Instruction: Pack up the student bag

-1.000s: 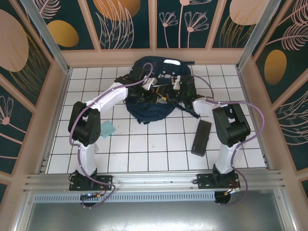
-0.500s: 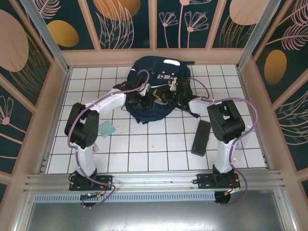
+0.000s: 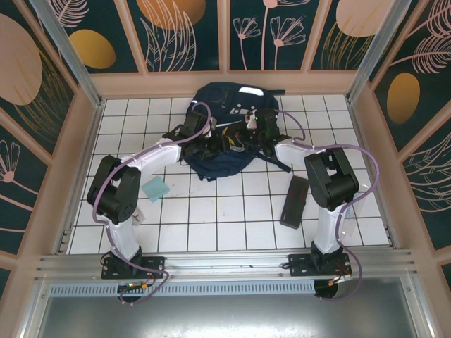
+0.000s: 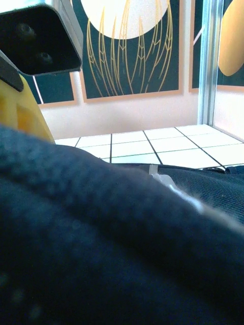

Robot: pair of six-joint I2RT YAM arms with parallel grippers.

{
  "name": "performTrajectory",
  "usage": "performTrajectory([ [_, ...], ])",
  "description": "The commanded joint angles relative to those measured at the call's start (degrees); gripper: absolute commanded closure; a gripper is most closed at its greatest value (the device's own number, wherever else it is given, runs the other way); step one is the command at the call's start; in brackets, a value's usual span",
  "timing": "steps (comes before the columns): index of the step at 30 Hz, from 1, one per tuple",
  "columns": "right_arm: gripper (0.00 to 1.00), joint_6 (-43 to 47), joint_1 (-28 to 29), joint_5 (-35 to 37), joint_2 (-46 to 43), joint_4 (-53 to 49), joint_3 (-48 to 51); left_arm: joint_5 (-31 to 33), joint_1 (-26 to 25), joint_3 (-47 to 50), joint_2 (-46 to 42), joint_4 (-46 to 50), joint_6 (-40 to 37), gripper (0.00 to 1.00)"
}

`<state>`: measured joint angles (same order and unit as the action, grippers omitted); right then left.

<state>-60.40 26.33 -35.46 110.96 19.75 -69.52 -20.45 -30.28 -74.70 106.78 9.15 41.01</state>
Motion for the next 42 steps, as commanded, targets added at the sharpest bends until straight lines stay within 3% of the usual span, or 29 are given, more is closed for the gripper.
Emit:
performTrajectory([
  [1,1.00,-0.1,0.7,2.3,-2.6,3.4,-2.7,1.8,-1.0,-2.2,2.6,-3.3,1.2,0.60],
  [7,1.00,0.4,0.2,3.4,-2.5,2.9,-2.6,8.2,-2.7,-3.6,1.7,3.5,-1.8,0.65],
  [10,1.00,1.6,0.5,4.2,-3.1,1.8,-3.0,11.3,-2.8,-4.4,3.3,5.4,-3.1,0.58],
  [13,1.00,2.9,0.7,5.0,-4.3,0.6,-2.8,12.8,-2.7,-7.2,6.6,6.6,-4.2,0.58],
  [15,1.00,3.7,0.8,5.6,-5.2,-0.1,-2.1,12.7,-2.6,-9.7,8.6,7.8,-5.1,0.74],
  [18,1.00,5.0,0.3,6.7,-6.5,-1.4,-1.0,13.1,-2.6,-12.2,8.7,11.1,-7.2,0.90],
  [20,1.00,5.6,-0.2,6.8,-7.0,-1.6,-0.2,13.7,-2.5,-13.5,7.3,14.2,-9.1,0.90],
  [24,1.00,7.7,-1.0,7.1,-7.2,-2.9,0.0,13.0,-1.9,-17.4,4.8,22.7,-14.3,0.78],
  [28,1.00,10.0,-1.1,6.8,-6.9,-3.9,-0.9,13.0,-1.6,-19.7,4.8,29.3,-20.1,0.76],
  [32,1.00,10.7,-1.1,6.4,-6.6,-4.5,-1.3,14.6,-1.2,-19.6,6.8,32.0,-24.7,1.00],
  [38,1.00,12.3,-0.8,6.6,-6.7,-6.5,-2.3,18.3,-0.7,-21.4,7.6,33.4,-27.5,1.00],
  [40,1.00,13.6,-0.7,7.0,-6.8,-7.8,-3.0,20.3,-0.4,-22.2,6.7,33.9,-28.5,0.90],
  [42,1.00,14.7,-0.7,7.3,-6.7,-8.9,-3.6,21.1,0.1,-22.6,5.8,34.3,-29.4,0.86],
])
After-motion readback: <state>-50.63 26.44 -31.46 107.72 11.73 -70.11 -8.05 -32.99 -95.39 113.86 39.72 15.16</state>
